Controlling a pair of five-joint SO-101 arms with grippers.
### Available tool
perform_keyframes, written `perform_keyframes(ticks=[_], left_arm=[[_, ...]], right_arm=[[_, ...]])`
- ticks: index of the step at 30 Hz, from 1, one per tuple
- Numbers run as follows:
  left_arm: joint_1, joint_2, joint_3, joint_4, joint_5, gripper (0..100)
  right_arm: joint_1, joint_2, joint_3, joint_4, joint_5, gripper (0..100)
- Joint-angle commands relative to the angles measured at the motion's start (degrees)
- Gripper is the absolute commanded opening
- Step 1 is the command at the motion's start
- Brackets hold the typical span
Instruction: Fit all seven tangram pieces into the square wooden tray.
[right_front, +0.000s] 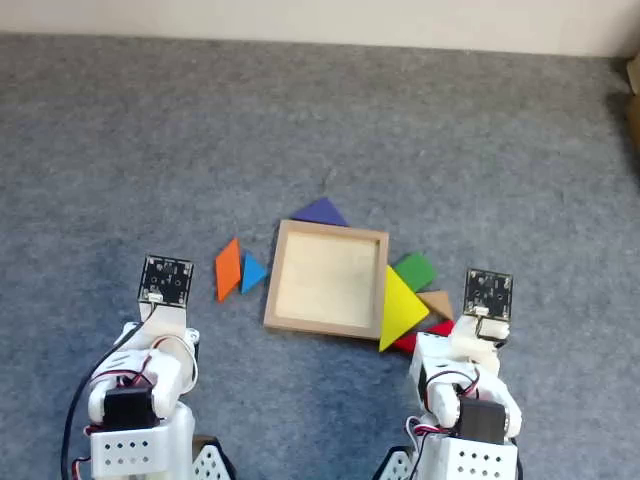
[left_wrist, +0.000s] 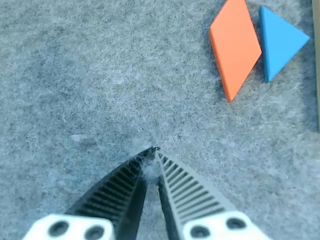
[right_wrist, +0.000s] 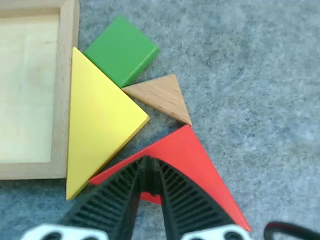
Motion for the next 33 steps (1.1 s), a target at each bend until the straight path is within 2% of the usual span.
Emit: perform_keyframes(ticks=[1,21,25,30,33], left_arm=[[0.0,0.0,0.4,0.2,-0.2,1],[0.0,0.0,0.4,0.2,-0.2,1],[0.0,0.0,0.4,0.2,-0.2,1],[0.0,0.0,0.4,0.2,-0.2,1],[0.0,0.0,0.4,0.2,-0.2,1]], right_arm=[[-0.2,-0.7,7.3,0.5,-0.3,0.4],[-0.3,-0.7,7.3,0.3,-0.5,0.4],[1.5,-0.7,6.5,0.1,-0.4,0.4],[6.4,-0.2,-4.9,1.3,-0.3,0.4],[6.3,-0.1,-13.2,4.4,-0.3,0.4]])
